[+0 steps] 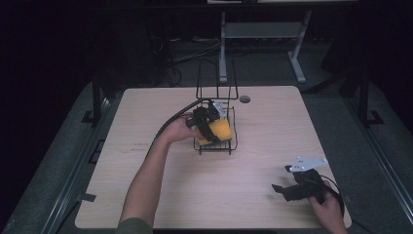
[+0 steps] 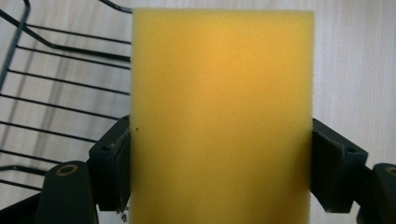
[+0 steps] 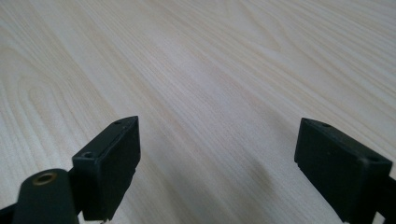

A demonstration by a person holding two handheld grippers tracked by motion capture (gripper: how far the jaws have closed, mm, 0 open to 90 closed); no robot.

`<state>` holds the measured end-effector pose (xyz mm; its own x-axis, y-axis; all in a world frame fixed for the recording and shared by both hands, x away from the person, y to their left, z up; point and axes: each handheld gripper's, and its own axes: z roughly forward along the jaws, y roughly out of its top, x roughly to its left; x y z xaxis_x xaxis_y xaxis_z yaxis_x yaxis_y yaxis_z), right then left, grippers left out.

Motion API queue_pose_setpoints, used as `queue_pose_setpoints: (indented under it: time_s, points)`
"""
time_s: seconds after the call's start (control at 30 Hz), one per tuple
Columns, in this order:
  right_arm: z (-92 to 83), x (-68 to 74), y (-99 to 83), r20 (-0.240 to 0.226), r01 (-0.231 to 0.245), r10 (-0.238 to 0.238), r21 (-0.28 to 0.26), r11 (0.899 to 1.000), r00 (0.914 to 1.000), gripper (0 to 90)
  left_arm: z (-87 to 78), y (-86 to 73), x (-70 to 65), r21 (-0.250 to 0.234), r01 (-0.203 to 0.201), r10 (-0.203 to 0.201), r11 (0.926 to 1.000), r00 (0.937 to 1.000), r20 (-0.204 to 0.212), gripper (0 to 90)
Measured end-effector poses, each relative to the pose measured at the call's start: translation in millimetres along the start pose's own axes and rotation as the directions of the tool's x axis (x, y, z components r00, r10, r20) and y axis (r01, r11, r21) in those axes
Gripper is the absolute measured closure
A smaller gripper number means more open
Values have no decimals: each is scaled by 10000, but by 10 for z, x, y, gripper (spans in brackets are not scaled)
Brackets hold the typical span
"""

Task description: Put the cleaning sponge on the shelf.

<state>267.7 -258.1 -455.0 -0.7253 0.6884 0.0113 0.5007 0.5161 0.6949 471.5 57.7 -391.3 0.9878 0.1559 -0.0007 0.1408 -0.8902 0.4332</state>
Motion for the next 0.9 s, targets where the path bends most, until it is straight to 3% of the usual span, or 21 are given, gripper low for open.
queue_pose_setpoints:
  time_s: [0.33, 0.9]
  points:
    - [-15, -8, -1, 3, -77, 77, -58, 10000, 10000, 141, 91, 30, 44, 282, 22, -24, 9996, 10000, 65, 218]
    - [-18, -11, 4, 22, -32, 32, -62, 10000, 10000, 141, 174, -3, 103, 311, 152, -159, 9994, 9996, 244, 217]
